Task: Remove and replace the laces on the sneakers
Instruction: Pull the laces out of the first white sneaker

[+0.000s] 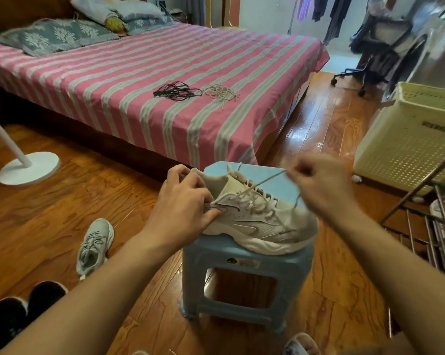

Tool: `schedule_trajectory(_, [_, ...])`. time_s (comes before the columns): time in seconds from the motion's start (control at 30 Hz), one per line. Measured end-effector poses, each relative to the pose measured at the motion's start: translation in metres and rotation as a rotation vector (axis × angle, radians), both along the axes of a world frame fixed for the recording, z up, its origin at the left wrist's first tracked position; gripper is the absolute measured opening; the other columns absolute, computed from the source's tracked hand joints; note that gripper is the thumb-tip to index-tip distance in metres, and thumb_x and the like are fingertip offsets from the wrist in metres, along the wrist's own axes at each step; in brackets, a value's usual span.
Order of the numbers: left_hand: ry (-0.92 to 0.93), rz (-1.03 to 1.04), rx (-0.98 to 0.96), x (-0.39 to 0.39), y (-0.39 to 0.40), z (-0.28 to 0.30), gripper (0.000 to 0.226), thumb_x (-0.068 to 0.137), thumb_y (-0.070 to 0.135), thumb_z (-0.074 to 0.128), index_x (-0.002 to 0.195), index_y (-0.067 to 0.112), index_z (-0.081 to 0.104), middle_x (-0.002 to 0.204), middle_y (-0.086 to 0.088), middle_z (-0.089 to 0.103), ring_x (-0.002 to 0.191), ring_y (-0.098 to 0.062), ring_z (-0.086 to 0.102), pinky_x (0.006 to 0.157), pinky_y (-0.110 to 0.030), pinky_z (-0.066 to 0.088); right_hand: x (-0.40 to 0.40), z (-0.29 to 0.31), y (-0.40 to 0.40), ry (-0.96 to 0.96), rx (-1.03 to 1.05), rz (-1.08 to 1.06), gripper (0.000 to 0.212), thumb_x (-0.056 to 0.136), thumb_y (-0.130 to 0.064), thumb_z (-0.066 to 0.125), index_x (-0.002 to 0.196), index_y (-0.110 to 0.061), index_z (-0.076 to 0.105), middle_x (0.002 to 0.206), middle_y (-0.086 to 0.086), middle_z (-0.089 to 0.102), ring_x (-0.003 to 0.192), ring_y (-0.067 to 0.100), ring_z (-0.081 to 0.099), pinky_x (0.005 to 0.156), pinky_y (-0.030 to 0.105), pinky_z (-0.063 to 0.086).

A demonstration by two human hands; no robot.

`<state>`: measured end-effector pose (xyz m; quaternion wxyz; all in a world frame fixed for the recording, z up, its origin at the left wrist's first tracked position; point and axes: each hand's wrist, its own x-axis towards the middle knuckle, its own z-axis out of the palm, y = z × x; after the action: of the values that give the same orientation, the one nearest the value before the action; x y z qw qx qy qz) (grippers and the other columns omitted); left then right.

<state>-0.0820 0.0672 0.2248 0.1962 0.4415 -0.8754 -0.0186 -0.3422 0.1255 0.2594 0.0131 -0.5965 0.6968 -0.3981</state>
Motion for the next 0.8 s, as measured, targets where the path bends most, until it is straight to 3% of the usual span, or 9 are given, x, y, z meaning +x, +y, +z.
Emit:
schedule_trajectory(0.07, [-0.002, 0.001, 0.005, -0.001, 0.0, 0.001, 0.036, 0.083, 0.057, 0.074, 0.099, 0.025, 0.08, 0.11, 0.009, 0.06, 0.126, -0.028, 0.033, 0.099, -0.043, 0.044, -0.046, 0.004, 0.004, -0.187, 0.035, -0.384, 0.022, 0.087, -0.019, 0.068, 0.065, -0.018, 0.061, 0.067, -0.002, 0.059, 0.069, 0.021, 0.055, 0.063, 0.032, 0.038])
schedule_trajectory(0.13, [-0.019, 0.007, 0.025, -0.001, 0.001, 0.0, 0.035, 0.083, 0.056, 0.074, 0.1, 0.027, 0.079, 0.113, 0.009, 0.059, 0.128, -0.028, 0.032, 0.101, -0.043, 0.044, -0.081, 0.0, 0.012, -0.227, 0.209, -0.558, 0.016, 0.086, -0.025, 0.064, 0.073, -0.015, 0.064, 0.084, 0.005, 0.064, 0.082, 0.027, 0.059, 0.071, 0.034, 0.045])
schedule_trajectory(0.2, [-0.006, -0.003, 0.02, 0.0, 0.001, -0.002, 0.031, 0.082, 0.053, 0.077, 0.101, 0.029, 0.077, 0.115, 0.009, 0.059, 0.13, -0.031, 0.032, 0.101, -0.049, 0.044, -0.086, -0.01, 0.016, -0.107, 0.572, -0.425, 0.02, 0.091, -0.028, 0.066, 0.077, -0.013, 0.068, 0.086, 0.008, 0.068, 0.082, 0.029, 0.063, 0.071, 0.035, 0.051])
schedule_trajectory(0.27, [0.047, -0.005, 0.026, -0.003, 0.002, -0.006, 0.031, 0.08, 0.046, 0.081, 0.106, 0.03, 0.074, 0.12, 0.008, 0.06, 0.133, -0.035, 0.031, 0.104, -0.056, 0.04, -0.064, -0.015, 0.015, 0.05, 0.801, -0.267, 0.035, 0.098, -0.037, 0.06, 0.074, -0.013, 0.07, 0.074, 0.006, 0.067, 0.069, 0.023, 0.06, 0.06, 0.03, 0.046])
schedule_trajectory(0.37, [0.121, 0.006, 0.048, -0.008, 0.009, -0.015, 0.032, 0.082, 0.041, 0.081, 0.111, 0.03, 0.072, 0.125, 0.008, 0.061, 0.143, -0.036, 0.025, 0.112, -0.062, 0.029, -0.028, 0.0, 0.015, 0.237, 0.564, -0.193, 0.041, 0.102, -0.04, 0.05, 0.079, -0.013, 0.071, 0.076, 0.005, 0.066, 0.072, 0.023, 0.056, 0.06, 0.032, 0.036])
schedule_trajectory(0.47, [0.117, 0.04, 0.093, -0.012, 0.018, -0.014, 0.032, 0.087, 0.046, 0.074, 0.112, 0.027, 0.07, 0.13, 0.006, 0.061, 0.15, -0.032, 0.012, 0.118, -0.059, 0.022, -0.003, 0.007, 0.008, 0.048, 0.316, -0.043, 0.033, 0.1, -0.037, 0.054, 0.087, -0.014, 0.073, 0.077, -0.001, 0.067, 0.071, 0.018, 0.056, 0.064, 0.036, 0.043])
schedule_trajectory(0.6, [-0.126, 0.067, 0.122, -0.02, 0.017, 0.007, 0.033, 0.095, 0.056, 0.059, 0.115, 0.031, 0.065, 0.13, 0.005, 0.062, 0.148, -0.035, 0.008, 0.118, -0.053, 0.024, 0.03, 0.0, -0.016, -0.034, 0.378, 0.091, 0.035, 0.096, -0.039, 0.057, 0.085, -0.012, 0.075, 0.076, 0.001, 0.072, 0.073, 0.019, 0.064, 0.072, 0.037, 0.053])
schedule_trajectory(0.67, [-0.227, 0.046, 0.085, -0.02, 0.011, 0.008, 0.04, 0.096, 0.063, 0.05, 0.118, 0.033, 0.064, 0.132, 0.003, 0.062, 0.147, -0.038, 0.011, 0.117, -0.053, 0.023, 0.038, 0.0, -0.03, -0.062, 0.436, 0.131, 0.032, 0.094, -0.038, 0.064, 0.081, -0.012, 0.077, 0.072, 0.0, 0.071, 0.069, 0.015, 0.064, 0.066, 0.032, 0.053])
schedule_trajectory(0.8, [-0.164, -0.025, -0.019, -0.011, -0.002, -0.01, 0.049, 0.093, 0.067, 0.042, 0.105, 0.029, 0.071, 0.114, 0.0, 0.068, 0.143, -0.043, 0.025, 0.113, -0.056, 0.031, 0.034, 0.002, -0.047, -0.084, 0.409, 0.15, 0.021, 0.084, -0.034, 0.079, 0.072, -0.016, 0.079, 0.061, -0.01, 0.066, 0.061, 0.001, 0.056, 0.062, 0.025, 0.044])
